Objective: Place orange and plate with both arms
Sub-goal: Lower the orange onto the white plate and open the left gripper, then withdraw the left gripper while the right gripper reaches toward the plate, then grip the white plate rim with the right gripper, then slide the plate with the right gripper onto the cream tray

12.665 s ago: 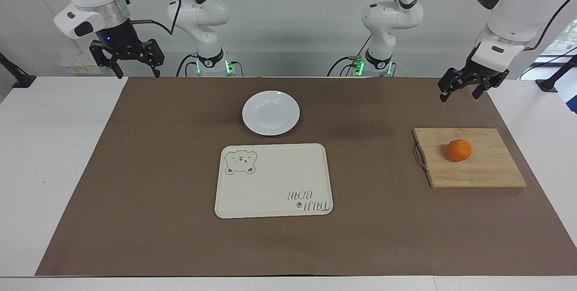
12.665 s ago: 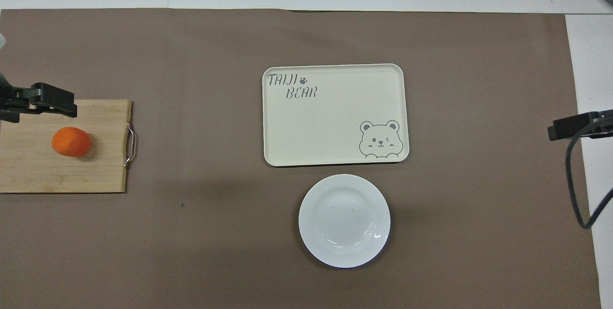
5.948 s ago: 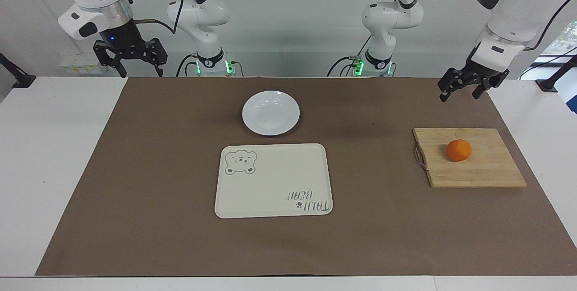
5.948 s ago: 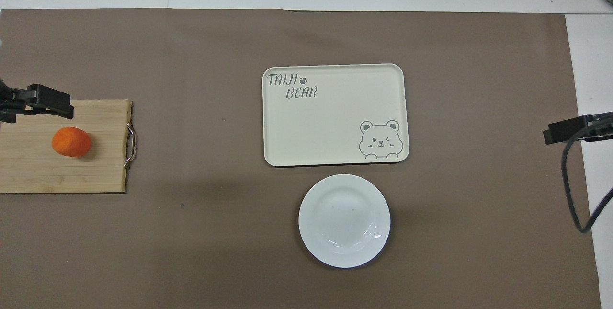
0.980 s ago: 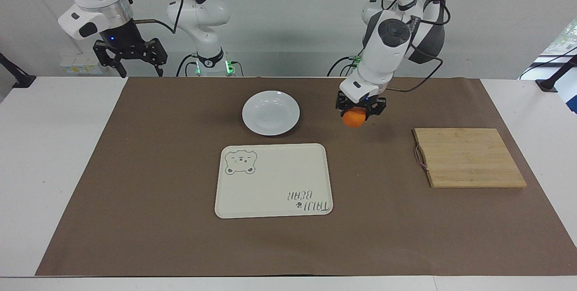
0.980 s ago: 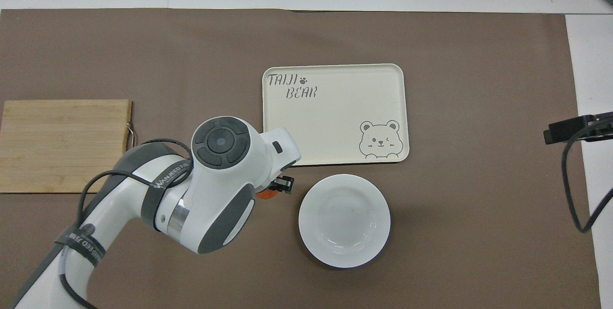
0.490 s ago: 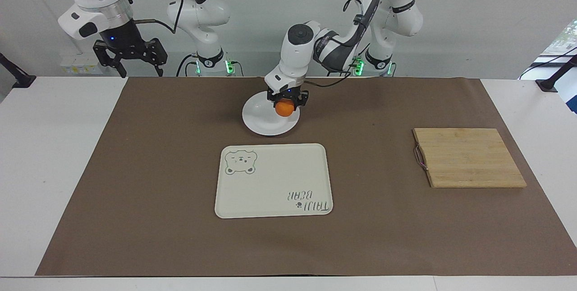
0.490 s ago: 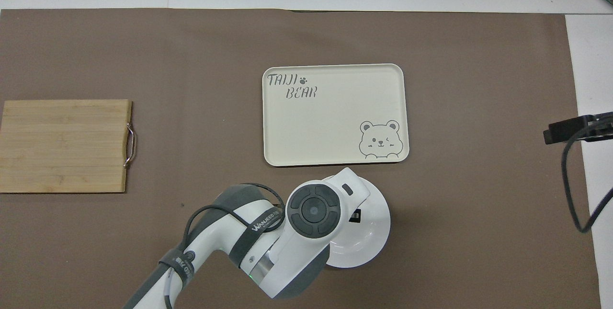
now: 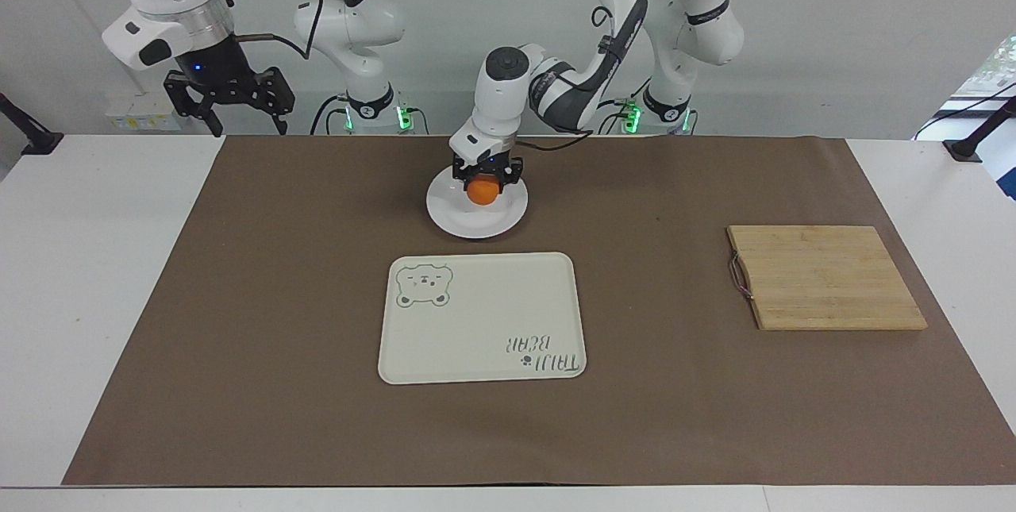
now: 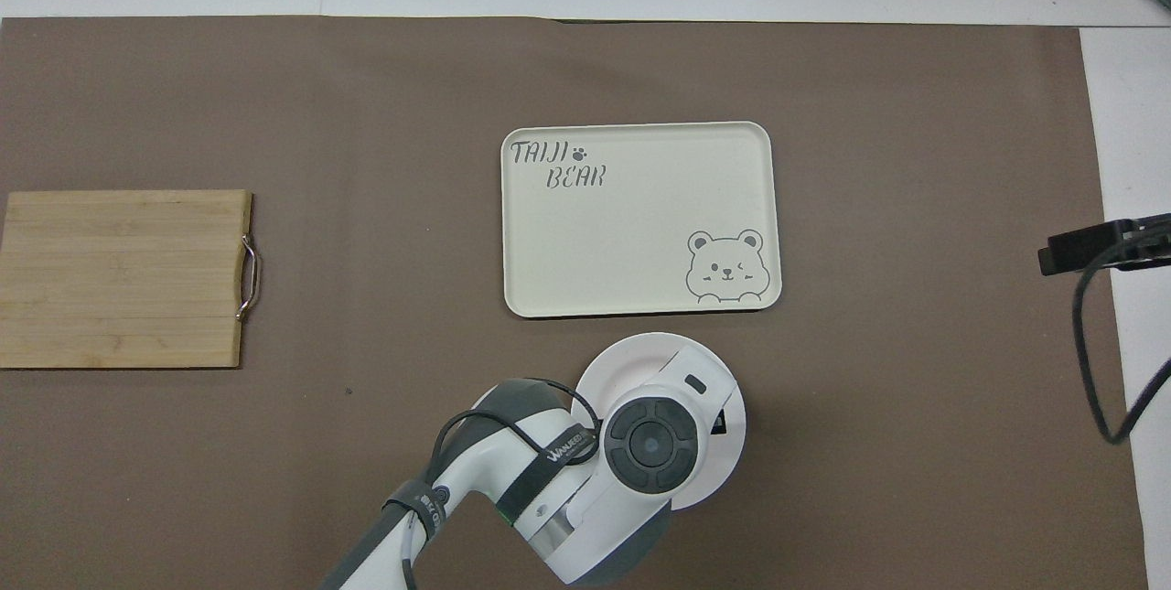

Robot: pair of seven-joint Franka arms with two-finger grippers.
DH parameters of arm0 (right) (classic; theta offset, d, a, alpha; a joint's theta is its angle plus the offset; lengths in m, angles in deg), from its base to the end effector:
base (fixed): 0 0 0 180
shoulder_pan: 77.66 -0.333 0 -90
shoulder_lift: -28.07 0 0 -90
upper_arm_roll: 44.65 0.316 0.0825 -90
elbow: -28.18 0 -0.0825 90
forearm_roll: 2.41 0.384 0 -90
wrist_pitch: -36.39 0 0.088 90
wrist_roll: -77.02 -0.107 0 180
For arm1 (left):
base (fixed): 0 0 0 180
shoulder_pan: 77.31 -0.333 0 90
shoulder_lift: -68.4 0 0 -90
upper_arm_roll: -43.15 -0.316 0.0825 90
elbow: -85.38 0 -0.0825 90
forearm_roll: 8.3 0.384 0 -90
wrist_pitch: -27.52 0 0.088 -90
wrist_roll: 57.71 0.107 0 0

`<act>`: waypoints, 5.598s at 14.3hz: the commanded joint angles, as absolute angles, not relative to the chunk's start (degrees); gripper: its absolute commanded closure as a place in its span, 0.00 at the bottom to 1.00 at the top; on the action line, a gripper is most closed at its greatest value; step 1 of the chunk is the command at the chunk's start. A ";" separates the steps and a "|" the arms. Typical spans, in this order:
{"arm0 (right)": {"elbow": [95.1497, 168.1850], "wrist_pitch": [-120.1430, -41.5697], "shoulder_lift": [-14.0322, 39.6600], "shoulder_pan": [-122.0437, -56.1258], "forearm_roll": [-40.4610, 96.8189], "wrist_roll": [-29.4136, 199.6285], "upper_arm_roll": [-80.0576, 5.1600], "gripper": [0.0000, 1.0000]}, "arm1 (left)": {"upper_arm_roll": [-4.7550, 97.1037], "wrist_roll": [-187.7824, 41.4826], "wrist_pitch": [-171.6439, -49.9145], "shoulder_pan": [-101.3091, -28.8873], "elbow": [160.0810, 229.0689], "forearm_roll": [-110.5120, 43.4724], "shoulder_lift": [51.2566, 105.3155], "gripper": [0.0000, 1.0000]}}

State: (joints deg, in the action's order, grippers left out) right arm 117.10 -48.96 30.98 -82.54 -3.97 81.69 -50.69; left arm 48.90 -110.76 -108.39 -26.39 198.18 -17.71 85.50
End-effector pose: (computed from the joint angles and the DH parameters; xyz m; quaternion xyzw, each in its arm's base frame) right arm 0.5303 -0.0155 0.6537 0.9995 0.0297 -0.0064 0.0106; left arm 0.3403 -0.5160 0.3316 0.9955 0.0273 -0.0310 0.0857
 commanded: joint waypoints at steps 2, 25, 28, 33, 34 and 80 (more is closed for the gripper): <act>116.86 -48.95 31.06 -81.97 -3.29 82.29 -50.54 0.00 | 47.63 -116.15 -106.89 -25.89 198.14 -18.67 83.62 0.00; 137.58 -65.19 31.85 -82.31 22.79 83.52 -50.80 0.00 | 46.93 -63.36 -80.33 -75.54 185.22 -17.18 72.80 0.00; 147.14 -72.66 31.67 -82.75 32.63 90.70 -50.80 0.00 | 46.93 -57.19 -76.65 -78.62 181.54 -12.61 72.88 0.00; 159.99 -80.41 32.55 -85.48 45.28 100.36 -50.54 0.00 | 47.01 -60.33 -70.67 -78.99 179.68 -7.33 69.03 0.00; 162.28 -81.81 32.46 -85.66 49.14 103.36 -50.54 0.00 | 47.27 -61.13 -68.05 -78.64 179.68 -7.33 67.62 0.00; 160.22 -78.22 21.14 -85.31 76.42 127.84 -50.54 1.00 | 48.42 -61.13 -58.35 -78.72 174.41 -10.40 67.61 0.00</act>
State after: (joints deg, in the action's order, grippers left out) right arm 165.12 -80.24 24.78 -86.45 73.76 127.50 -50.89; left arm 48.44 -60.55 -59.90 -78.48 176.05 -9.74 66.97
